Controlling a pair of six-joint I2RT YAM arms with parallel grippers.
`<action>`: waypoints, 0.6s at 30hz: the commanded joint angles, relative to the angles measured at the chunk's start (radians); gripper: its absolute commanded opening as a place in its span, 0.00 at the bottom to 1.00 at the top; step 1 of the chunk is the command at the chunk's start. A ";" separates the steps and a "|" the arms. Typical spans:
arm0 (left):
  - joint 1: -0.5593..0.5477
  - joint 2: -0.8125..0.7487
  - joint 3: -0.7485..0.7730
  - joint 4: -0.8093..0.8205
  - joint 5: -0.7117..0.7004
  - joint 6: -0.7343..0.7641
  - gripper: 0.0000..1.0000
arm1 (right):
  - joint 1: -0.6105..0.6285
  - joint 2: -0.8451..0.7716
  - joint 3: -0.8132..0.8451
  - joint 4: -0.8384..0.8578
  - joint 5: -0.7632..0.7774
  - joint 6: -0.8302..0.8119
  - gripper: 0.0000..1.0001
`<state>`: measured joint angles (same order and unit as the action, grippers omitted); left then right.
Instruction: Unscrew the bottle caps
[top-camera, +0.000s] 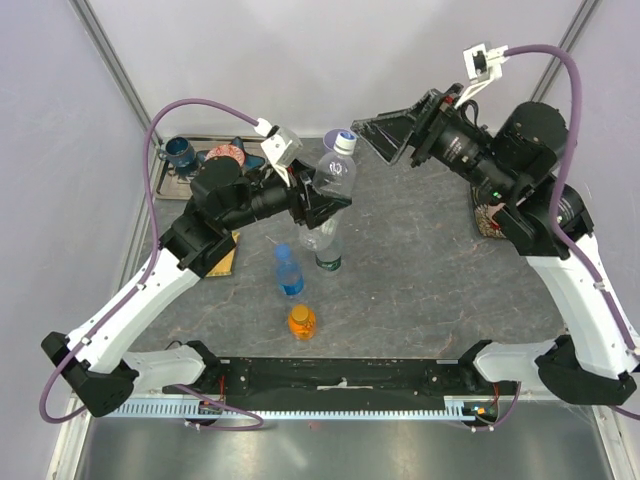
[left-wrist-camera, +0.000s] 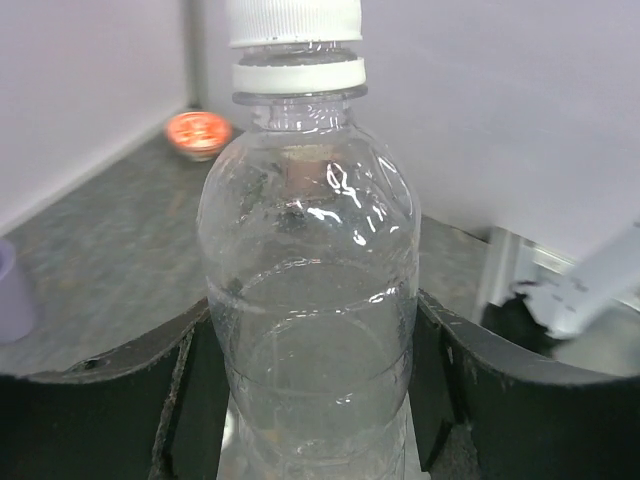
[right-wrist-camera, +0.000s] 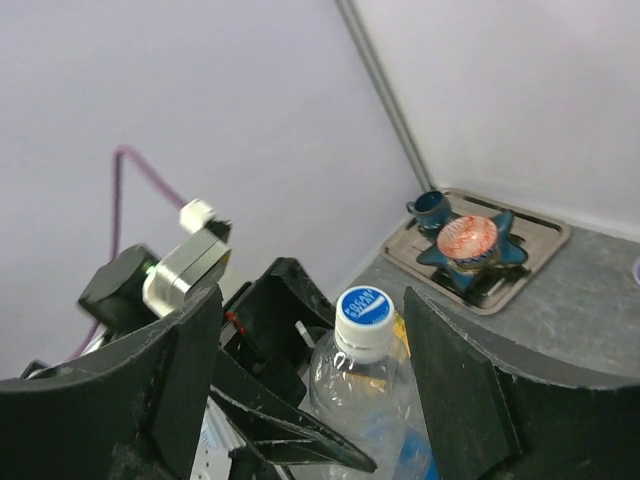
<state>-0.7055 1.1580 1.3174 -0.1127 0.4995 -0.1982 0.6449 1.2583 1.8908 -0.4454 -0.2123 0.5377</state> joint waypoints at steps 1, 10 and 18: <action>-0.043 -0.023 0.017 -0.036 -0.393 0.143 0.28 | 0.002 0.053 0.074 -0.105 0.175 0.047 0.80; -0.121 -0.015 0.003 -0.036 -0.526 0.235 0.28 | 0.028 0.165 0.129 -0.148 0.191 0.038 0.80; -0.140 0.003 0.011 -0.051 -0.538 0.255 0.29 | 0.052 0.196 0.129 -0.138 0.186 0.036 0.77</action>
<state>-0.8341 1.1603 1.3170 -0.1867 -0.0013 0.0013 0.6865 1.4590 1.9717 -0.6010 -0.0433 0.5659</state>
